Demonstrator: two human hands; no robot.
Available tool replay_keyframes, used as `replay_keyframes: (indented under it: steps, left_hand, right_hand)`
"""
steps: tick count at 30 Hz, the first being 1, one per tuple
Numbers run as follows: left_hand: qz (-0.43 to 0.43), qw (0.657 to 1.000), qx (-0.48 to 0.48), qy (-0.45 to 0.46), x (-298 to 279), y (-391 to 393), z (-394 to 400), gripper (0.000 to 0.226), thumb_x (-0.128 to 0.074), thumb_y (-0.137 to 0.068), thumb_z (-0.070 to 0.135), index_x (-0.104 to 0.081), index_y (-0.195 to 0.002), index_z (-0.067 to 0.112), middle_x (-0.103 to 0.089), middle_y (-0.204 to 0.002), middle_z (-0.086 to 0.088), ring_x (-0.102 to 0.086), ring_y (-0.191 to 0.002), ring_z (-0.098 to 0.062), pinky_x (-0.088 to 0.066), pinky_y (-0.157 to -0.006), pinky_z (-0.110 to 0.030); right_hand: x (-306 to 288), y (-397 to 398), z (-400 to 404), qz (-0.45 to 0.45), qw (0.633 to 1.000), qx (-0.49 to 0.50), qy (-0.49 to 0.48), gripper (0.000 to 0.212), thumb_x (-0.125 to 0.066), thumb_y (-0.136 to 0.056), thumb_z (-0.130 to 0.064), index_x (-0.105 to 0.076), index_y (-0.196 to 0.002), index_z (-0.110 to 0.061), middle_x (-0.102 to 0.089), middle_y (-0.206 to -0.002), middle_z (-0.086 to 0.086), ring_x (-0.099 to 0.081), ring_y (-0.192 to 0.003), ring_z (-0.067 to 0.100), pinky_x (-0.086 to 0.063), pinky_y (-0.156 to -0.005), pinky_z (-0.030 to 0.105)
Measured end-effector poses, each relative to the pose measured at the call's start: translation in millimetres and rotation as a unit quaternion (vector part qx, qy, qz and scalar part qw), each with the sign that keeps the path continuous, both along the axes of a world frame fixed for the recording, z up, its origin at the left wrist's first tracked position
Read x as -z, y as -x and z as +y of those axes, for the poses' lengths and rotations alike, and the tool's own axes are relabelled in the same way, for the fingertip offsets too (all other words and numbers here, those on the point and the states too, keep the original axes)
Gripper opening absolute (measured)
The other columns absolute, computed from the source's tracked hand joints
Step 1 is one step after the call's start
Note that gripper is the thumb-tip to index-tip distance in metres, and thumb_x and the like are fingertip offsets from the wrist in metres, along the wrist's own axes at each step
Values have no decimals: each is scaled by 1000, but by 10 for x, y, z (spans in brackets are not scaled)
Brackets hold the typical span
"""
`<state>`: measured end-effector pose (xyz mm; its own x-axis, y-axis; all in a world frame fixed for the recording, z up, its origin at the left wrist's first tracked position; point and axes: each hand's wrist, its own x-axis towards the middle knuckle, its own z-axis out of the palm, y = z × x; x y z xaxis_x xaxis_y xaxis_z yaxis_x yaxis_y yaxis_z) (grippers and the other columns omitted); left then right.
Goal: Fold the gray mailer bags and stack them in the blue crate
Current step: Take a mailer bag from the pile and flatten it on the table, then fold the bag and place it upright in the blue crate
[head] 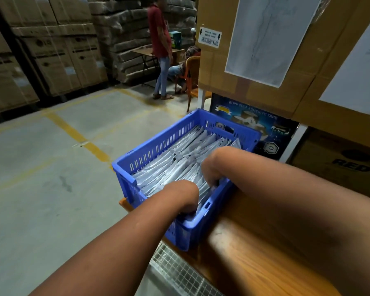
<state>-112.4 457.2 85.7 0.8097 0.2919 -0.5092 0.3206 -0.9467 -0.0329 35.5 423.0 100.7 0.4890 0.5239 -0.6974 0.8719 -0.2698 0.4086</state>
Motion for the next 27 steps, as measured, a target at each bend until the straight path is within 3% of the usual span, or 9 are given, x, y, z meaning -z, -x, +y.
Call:
replay_keyframes:
  steps: [3,6,9,12,18,20,23,25,27]
  left_hand:
    - [-3,1000,10,-7,35,-10,-45,20,-73,-84,9,-57,-73,14,-56,-75,-7,-60,-82,-34,-57,-80,-39]
    - [0,1000,9,-10,-2,-34,-75,14,-71,-84,8,-60,-78,15,-60,-79,-9,-61,-82,-34,-59,-83,-40]
    - [-35,999,7,-25,-139,-99,-116,8,-74,-84,19,-68,-88,19,-70,-93,-5,-62,-81,-31,-58,-76,-39]
    - [-110,991,34,-61,-385,-247,-247,27,-78,-87,34,-71,-112,27,-72,-109,0,-66,-91,-31,-56,-72,-40]
    - [-199,972,105,-69,-803,-656,-1151,19,-71,-89,35,-76,-104,25,-73,-101,-2,-71,-90,-28,-59,-74,-39]
    - [-206,965,158,-43,-828,-777,-1560,22,-70,-90,33,-76,-108,23,-73,-106,-4,-69,-90,-30,-57,-75,-40]
    - [-190,960,205,-1,-776,-925,-2224,31,-67,-94,33,-74,-124,25,-72,-117,-5,-71,-104,-31,-58,-82,-42]
    - [-173,952,254,11,-649,-998,-2715,29,-68,-94,33,-74,-121,26,-73,-115,-3,-71,-102,-28,-55,-77,-37]
    - [-151,940,306,19,-466,-1044,-3227,22,-70,-92,34,-75,-110,23,-74,-106,-2,-71,-94,-26,-57,-76,-38]
  right_hand:
    - [46,59,-65,-3,1000,-22,-9,12,-69,-91,-26,-63,-85,-18,-62,-88,1,-65,-89,26,-58,-93,43]
    - [64,76,-120,7,999,-42,-21,19,-67,-94,-21,-56,-79,-16,-65,-94,6,-65,-92,30,-59,-98,47]
    - [-162,67,-283,44,994,-33,-90,10,-72,-94,-24,-71,-84,-20,-65,-85,-1,-64,-88,28,-59,-88,41]
    - [-526,32,-637,63,982,-39,-173,10,-66,-100,-22,-75,-98,-25,-66,-89,-3,-59,-80,23,-44,-72,32]
    - [-918,-10,-1750,12,963,52,-263,23,-70,-98,-28,-55,-81,-31,-58,-81,-6,-49,-67,12,-42,-80,36]
    - [-922,-1,-2241,-29,967,66,-244,16,-79,-92,-31,-63,-88,-30,-58,-78,-7,-55,-69,15,-45,-80,36]
    - [-758,19,-3004,-32,954,139,-263,20,-77,-95,-28,-65,-109,-36,-67,-95,-2,-67,-92,26,-52,-85,37]
    - [-591,53,-3534,-19,935,222,-276,6,-71,-99,-26,-69,-99,-31,-68,-99,-1,-65,-91,26,-48,-80,36]
    - [-387,119,-4115,-3,910,294,-292,12,-69,-99,-27,-67,-88,-31,-65,-89,-6,-62,-79,20,-46,-74,35]
